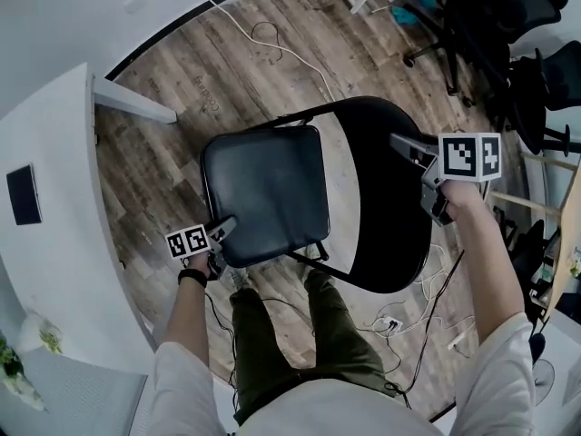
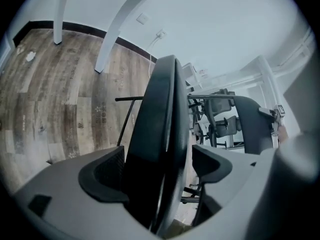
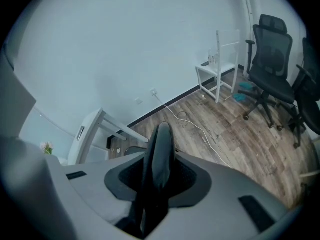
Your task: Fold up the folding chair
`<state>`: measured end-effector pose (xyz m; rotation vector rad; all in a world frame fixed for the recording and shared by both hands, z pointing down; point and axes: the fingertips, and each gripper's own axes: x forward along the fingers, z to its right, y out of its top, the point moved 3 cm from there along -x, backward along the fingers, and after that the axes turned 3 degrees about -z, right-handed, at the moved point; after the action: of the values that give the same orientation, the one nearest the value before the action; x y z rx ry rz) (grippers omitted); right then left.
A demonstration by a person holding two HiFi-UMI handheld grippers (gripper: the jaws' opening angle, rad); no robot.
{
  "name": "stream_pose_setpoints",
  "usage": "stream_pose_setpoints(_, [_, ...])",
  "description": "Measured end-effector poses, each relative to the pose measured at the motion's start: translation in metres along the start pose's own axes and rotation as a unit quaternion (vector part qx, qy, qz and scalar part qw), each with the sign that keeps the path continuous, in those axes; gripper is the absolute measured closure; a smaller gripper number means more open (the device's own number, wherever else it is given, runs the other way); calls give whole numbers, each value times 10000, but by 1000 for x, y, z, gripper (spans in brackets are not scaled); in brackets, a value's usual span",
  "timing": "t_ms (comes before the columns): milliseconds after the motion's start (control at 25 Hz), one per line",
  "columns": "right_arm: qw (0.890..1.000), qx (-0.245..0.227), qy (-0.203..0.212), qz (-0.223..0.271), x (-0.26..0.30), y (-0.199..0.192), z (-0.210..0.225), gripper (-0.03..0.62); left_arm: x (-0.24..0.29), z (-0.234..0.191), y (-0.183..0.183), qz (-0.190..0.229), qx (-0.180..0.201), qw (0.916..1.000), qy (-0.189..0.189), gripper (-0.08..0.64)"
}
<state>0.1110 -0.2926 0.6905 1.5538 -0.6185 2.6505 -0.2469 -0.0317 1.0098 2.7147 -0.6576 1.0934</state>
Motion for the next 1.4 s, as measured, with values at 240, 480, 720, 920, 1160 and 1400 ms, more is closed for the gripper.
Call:
stream_pose_setpoints(240, [10000, 49, 1, -67, -26, 7, 0, 480, -5, 63, -10, -61, 116, 9999, 62, 138])
stream_pose_setpoints(480, [9999, 68, -11, -128, -51, 12, -2, 486, -9, 130, -24, -25, 219, 9997, 47, 138])
stream_pose_setpoints(720, [9998, 108, -26, -166, -73, 16, 0, 491, -4, 193, -36, -48, 398, 9991, 119, 138])
stream_pose_setpoints(920, [9994, 240, 109, -222, -89, 19, -5, 502, 3, 245, -47, -93, 524, 9985, 138, 137])
stream_pose_setpoints(1160, [9995, 220, 35, -237, -101, 28, -13, 505, 17, 300, -55, -200, 763, 9968, 82, 137])
stream_pose_setpoints(1400, [9994, 208, -95, -277, -110, 27, -16, 503, 30, 339, -70, -407, 913, 9950, 49, 137])
